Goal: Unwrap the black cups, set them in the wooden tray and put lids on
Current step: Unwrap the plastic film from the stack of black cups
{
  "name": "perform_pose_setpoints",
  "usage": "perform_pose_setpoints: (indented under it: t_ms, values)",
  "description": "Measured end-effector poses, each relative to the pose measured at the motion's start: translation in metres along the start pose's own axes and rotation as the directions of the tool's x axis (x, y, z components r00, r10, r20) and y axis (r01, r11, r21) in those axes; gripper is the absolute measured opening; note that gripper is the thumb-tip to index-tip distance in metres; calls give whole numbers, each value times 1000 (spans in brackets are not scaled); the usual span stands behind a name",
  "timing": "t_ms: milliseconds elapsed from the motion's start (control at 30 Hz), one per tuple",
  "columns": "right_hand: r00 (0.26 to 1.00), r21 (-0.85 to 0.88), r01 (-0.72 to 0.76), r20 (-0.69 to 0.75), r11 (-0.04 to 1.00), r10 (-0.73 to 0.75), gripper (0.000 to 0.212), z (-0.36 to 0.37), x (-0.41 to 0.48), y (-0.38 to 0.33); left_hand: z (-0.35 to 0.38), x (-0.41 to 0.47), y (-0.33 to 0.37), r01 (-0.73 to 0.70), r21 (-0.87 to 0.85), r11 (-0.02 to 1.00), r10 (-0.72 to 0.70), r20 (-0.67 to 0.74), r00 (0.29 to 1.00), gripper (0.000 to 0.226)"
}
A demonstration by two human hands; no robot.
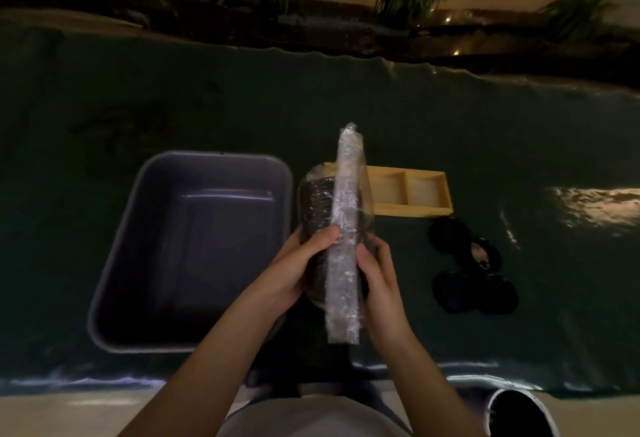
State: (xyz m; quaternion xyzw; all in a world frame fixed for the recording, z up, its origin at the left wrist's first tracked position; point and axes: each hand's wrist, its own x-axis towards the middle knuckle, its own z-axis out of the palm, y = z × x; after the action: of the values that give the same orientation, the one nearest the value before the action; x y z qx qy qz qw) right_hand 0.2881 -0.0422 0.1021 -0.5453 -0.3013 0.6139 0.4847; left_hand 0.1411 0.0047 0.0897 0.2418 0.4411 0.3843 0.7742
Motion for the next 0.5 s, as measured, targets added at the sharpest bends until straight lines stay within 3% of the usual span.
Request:
perform_pose_setpoints:
  t_ms: [67, 133, 233, 333, 433, 500]
  values:
    - [985, -262, 149, -51, 954, -167, 45, -24, 0, -8, 20, 9, -5, -48, 34, 998, 49, -43, 998, 87]
    - [933, -508, 253, -96, 824, -346, 44, -53, 1, -18, 38, 17, -9, -116, 127, 985, 128, -88, 988, 90]
    - [814, -663, 414, -37, 624, -579, 33, -96, 3, -30, 70, 24, -19, -181, 252, 951, 225, -159, 961, 100]
    - [809, -606, 500, 73, 619, -583, 18, -120, 2, -44, 104, 29, -33, -205, 374, 905, 283, -167, 944, 110]
    - [860, -606, 452, 100, 655, -501, 49, -135, 4, -53, 132, 30, -43, -197, 375, 906, 273, -160, 949, 109]
    - [862, -647, 428, 83, 631, -500, 56, -142, 5, -57, 146, 29, -47, -210, 349, 913, 282, -173, 944, 97]
